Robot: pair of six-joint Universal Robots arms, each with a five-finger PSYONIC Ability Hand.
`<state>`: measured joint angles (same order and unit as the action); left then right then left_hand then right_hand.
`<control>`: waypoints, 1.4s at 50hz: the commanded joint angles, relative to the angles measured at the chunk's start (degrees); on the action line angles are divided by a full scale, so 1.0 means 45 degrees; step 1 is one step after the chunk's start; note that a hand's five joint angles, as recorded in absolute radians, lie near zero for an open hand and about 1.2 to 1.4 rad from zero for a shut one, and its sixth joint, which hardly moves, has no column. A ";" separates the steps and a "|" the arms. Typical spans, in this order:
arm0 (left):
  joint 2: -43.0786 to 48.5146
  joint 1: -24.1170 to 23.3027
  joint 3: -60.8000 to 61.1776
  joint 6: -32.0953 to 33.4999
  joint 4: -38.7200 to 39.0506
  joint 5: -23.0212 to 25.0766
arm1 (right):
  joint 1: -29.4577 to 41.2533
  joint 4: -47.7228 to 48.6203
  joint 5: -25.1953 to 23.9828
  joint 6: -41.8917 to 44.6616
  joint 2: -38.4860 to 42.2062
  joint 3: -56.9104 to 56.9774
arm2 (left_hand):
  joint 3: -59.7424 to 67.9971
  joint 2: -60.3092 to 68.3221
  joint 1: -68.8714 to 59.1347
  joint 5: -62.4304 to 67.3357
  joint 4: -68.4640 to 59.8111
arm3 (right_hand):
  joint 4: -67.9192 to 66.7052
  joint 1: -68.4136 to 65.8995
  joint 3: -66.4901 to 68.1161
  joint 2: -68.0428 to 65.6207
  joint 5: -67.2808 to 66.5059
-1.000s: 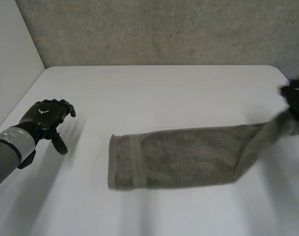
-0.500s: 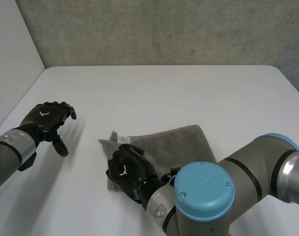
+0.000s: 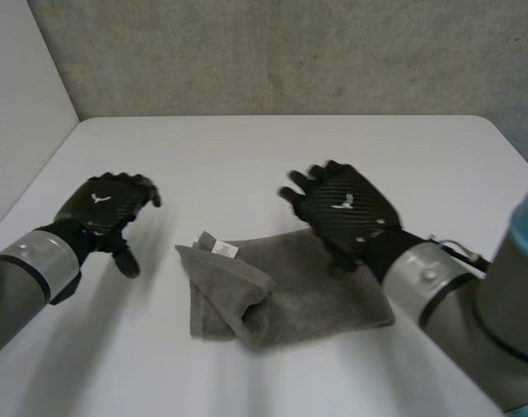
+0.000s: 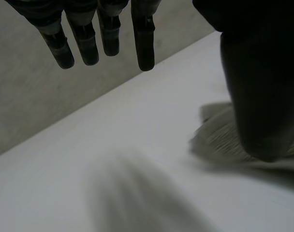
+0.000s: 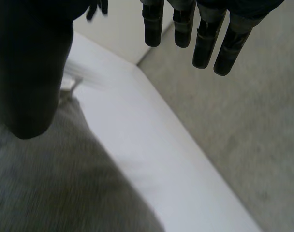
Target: Fold the towel.
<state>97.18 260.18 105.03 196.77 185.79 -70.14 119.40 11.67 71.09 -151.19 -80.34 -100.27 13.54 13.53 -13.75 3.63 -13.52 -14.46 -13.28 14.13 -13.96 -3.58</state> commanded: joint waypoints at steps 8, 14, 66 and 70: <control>-0.0775 -0.2584 0.0311 0.0161 0.0159 0.1642 | -0.1826 -0.0660 -0.0428 -0.0035 -0.0134 -0.1781 | 0.0158 0.0161 -0.0112 0.0139 -0.0162 | 0.0991 0.0730 -0.0918 0.0879 0.0794; 0.1353 -0.3912 -0.1153 0.0141 0.0159 0.1603 | -0.1807 -0.0387 -0.0389 -0.0074 0.0256 -0.2289 | 0.0307 0.0310 -0.0262 0.0289 -0.0311 | 0.0991 0.0730 -0.0918 0.0879 0.0794; 0.2371 -0.5279 -0.1077 0.2524 -0.0896 -0.4549 | -0.1729 0.1233 -0.0369 0.0434 0.1467 -0.2953 | 0.5317 0.5320 -0.5271 0.5298 -0.5321 | 0.0991 0.0730 -0.0918 0.0879 0.0794; 0.1881 -0.5299 -0.0704 0.2504 -0.0779 -0.4549 | -0.1690 0.1508 -0.0369 0.0434 0.1545 -0.3051 | 0.5279 0.5282 -0.5233 0.5260 -0.5283 | 0.0823 0.0562 -0.0750 0.0711 0.0626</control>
<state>109.06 236.78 99.02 208.27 181.45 -90.99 111.51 16.78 69.40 -149.37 -73.82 -113.49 37.71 37.70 -37.57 27.52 -37.67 -14.46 -13.28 14.13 -13.96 -3.58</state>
